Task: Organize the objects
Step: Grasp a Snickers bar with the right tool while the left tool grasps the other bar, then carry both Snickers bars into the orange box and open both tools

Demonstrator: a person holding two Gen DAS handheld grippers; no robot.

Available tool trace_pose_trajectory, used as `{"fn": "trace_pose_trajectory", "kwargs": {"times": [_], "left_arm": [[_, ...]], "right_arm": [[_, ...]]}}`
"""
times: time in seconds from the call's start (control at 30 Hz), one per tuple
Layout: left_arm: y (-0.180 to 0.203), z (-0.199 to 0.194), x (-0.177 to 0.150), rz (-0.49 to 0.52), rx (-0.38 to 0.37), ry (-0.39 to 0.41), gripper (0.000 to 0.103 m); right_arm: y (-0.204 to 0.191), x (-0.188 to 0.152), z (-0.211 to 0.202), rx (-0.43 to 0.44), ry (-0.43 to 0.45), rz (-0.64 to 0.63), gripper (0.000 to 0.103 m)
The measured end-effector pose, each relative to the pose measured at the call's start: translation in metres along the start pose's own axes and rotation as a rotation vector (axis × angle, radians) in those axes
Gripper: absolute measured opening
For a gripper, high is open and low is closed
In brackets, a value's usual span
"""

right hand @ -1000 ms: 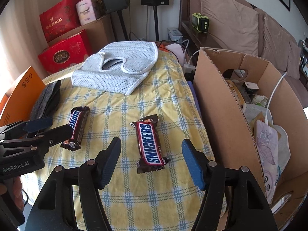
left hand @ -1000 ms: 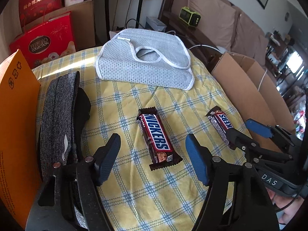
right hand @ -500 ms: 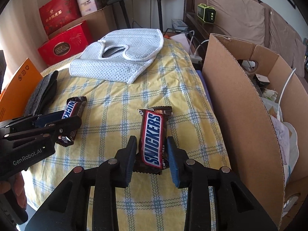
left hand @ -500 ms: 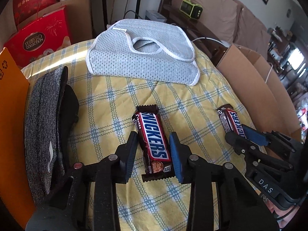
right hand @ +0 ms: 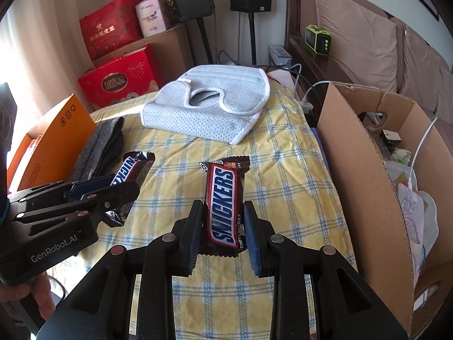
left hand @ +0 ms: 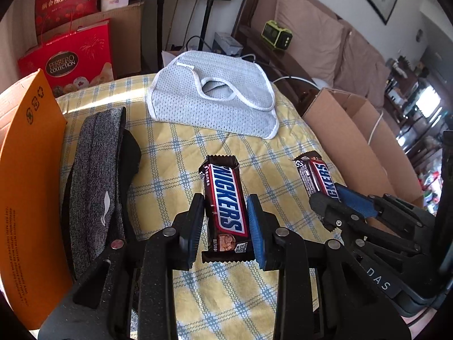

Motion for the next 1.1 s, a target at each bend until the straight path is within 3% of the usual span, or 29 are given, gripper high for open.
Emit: {"fn": "trace_pose_trajectory", "kwargs": {"times": [0.5, 1.1], "left_arm": [[-0.041, -0.084, 0.014, -0.045, 0.026, 0.116, 0.029], [-0.134, -0.125, 0.015, -0.138, 0.137, 0.162, 0.029]], "right_arm": [[-0.080, 0.034, -0.033, 0.081, 0.055, -0.105, 0.028], [-0.184, 0.064, -0.020, 0.217, 0.050, -0.195, 0.028]]}}
Point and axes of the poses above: each gripper's, at about its wrist camera, not at the fingertips, and z roughly the way its jaws point, y to its right, x to its top, the point moved 6 cm from there along z, roughly the way its jaws point, and after that the axes turned 9 degrees about x, right-handed, at the moved point
